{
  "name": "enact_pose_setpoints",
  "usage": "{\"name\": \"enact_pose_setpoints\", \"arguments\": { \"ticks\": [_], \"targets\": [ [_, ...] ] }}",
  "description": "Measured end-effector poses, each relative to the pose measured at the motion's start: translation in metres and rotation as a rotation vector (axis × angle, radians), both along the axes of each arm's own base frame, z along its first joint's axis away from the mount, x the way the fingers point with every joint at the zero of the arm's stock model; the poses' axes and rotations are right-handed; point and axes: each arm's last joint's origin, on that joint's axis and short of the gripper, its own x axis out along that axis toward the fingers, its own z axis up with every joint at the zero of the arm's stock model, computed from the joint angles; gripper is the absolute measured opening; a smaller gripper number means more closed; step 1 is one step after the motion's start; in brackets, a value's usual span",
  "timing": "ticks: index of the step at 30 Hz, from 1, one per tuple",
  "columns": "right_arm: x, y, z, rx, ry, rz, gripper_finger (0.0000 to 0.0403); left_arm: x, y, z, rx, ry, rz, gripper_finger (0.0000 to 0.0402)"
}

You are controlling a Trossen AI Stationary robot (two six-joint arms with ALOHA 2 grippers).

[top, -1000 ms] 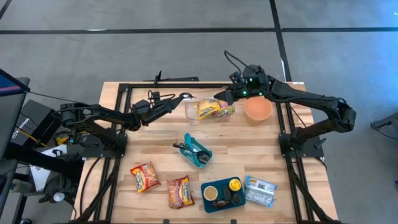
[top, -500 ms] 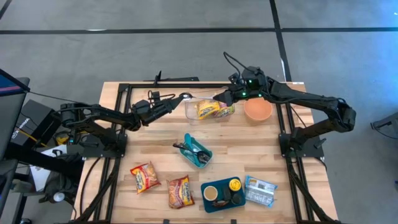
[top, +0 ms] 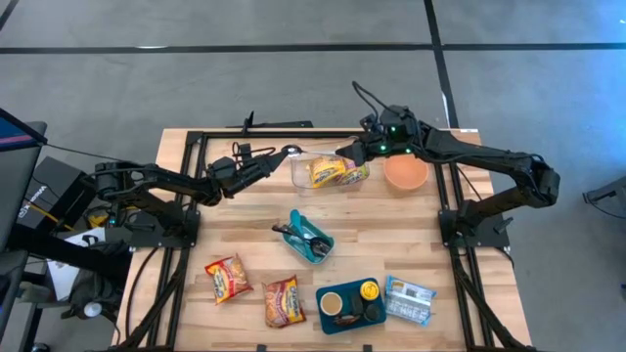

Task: Pick & Place Food Item
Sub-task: Put the silver spoon into the green bin

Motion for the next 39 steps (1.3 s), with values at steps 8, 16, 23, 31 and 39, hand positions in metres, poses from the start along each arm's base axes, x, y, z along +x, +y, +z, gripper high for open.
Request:
{"name": "enact_pose_setpoints", "arguments": {
  "ticks": [8, 16, 23, 31, 39],
  "targets": [
    [0.000, 0.001, 0.000, 0.000, 0.000, 0.002, 0.0064, 0.000, 0.000, 0.000, 0.001, -0.004, 0.000, 0.0002],
    [0.002, 0.000, 0.002, -0.040, -0.010, -0.049, 0.0064, 0.000, 0.000, 0.002, 0.007, -0.021, 0.002, 0.0002],
    [0.002, 0.000, 0.006, -0.062, -0.040, -0.058, 0.0064, 0.000, 0.000, 0.002, 0.008, -0.021, 0.002, 0.0002],
    [-0.004, 0.001, 0.008, -0.097, -0.019, -0.045, 0.0064, 0.000, 0.000, 0.002, 0.007, -0.022, 0.005, 0.0001],
    [-0.051, 0.012, 0.043, -0.237, -0.041, -0.169, 0.0064, -0.001, 0.000, 0.004, 0.010, -0.036, 0.021, 0.0001]
  ]
}}
